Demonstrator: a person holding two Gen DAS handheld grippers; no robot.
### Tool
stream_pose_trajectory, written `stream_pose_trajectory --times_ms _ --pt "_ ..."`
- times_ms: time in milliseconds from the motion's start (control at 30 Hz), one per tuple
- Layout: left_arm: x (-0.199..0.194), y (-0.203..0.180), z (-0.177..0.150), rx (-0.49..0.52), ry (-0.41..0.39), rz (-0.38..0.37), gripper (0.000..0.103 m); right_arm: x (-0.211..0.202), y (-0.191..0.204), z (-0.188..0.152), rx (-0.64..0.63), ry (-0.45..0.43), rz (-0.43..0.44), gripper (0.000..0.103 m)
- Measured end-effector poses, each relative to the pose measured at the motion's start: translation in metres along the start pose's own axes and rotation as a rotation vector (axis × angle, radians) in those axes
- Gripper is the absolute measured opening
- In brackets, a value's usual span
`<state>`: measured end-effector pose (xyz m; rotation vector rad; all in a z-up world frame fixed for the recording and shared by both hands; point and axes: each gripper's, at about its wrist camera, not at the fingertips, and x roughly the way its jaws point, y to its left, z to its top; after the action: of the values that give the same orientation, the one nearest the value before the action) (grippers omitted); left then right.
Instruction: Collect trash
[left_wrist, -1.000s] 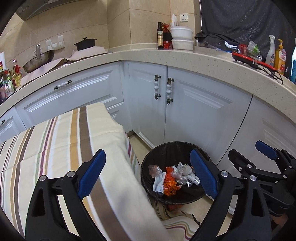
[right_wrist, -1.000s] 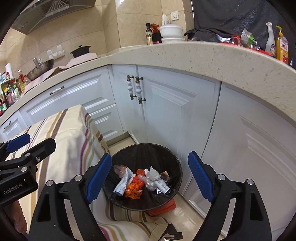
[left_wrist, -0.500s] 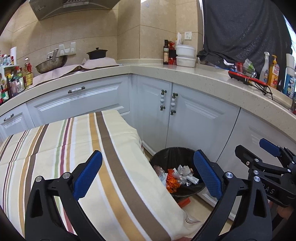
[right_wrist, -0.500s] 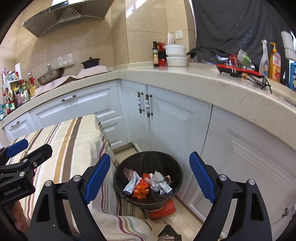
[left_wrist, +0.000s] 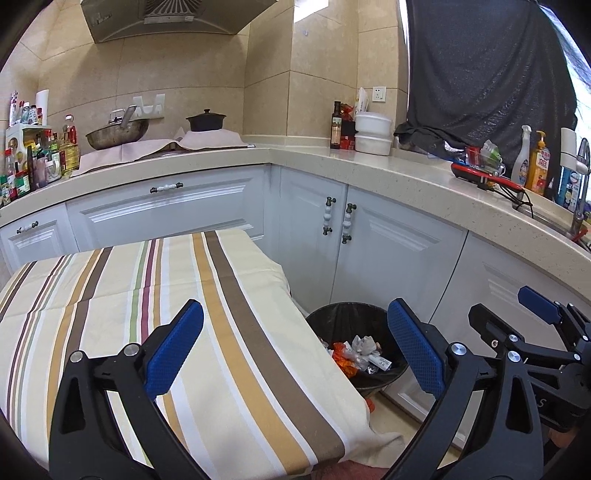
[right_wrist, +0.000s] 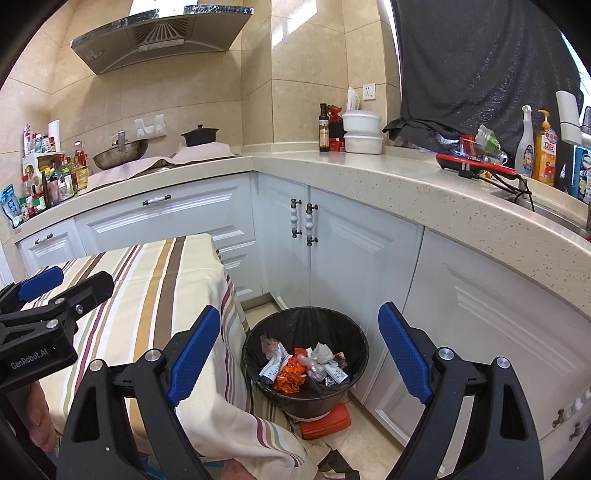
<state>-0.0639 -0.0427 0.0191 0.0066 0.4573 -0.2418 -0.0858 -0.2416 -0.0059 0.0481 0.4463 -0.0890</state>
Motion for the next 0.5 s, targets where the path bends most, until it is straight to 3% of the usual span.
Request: stream_pose_trajectory --times_ms 500 --pt "-0.01 0.002 -0.007 0.01 -0.01 0.004 0.097 -0.016 0.002 -0.003 -0.004 -0.029 -0.004 0.085"
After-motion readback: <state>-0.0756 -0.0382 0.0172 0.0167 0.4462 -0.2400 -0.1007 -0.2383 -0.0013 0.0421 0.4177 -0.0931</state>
